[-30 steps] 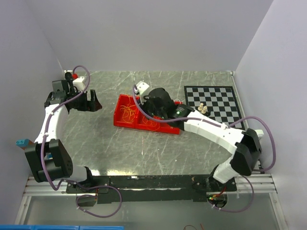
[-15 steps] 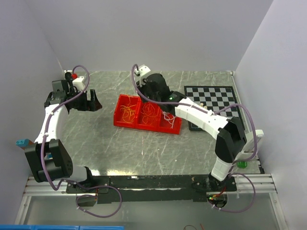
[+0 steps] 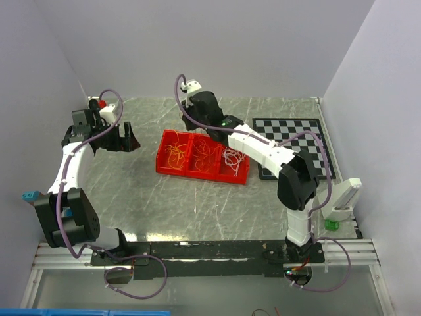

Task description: Untangle the cables

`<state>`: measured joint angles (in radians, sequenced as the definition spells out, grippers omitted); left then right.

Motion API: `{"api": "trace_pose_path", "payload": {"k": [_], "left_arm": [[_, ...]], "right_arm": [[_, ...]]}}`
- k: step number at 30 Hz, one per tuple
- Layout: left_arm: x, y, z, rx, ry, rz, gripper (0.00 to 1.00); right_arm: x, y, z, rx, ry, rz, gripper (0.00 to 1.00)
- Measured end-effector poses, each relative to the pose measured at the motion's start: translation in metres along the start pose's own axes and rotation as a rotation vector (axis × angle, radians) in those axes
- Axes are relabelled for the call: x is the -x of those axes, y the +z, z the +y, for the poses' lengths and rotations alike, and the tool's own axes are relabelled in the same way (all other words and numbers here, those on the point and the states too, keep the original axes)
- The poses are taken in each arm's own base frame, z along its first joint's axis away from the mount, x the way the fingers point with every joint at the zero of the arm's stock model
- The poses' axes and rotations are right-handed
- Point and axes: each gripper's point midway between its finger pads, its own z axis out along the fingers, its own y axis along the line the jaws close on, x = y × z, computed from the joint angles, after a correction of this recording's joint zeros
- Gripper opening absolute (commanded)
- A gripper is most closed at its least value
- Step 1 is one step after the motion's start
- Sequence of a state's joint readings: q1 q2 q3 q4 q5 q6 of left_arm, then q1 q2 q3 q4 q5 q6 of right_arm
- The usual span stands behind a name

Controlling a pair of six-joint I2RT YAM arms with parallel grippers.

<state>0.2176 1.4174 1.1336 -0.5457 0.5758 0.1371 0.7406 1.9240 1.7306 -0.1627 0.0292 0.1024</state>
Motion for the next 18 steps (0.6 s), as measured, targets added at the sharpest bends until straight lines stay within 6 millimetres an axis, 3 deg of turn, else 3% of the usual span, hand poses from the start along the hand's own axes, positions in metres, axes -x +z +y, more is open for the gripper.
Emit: {"api": "trace_pose_path", "payload": {"k": [8, 18], "left_arm": [[0.0, 0.001, 0.002, 0.003, 0.0, -0.003, 0.95], [-0.002, 0.001, 0.002, 0.003, -0.003, -0.001, 0.94]], "right_arm": [[0.014, -0.015, 0.027, 0.029, -0.06, -0.04, 0.0], [0.08, -0.072, 0.032, 0.041, -0.076, -0.215, 0.0]]}}
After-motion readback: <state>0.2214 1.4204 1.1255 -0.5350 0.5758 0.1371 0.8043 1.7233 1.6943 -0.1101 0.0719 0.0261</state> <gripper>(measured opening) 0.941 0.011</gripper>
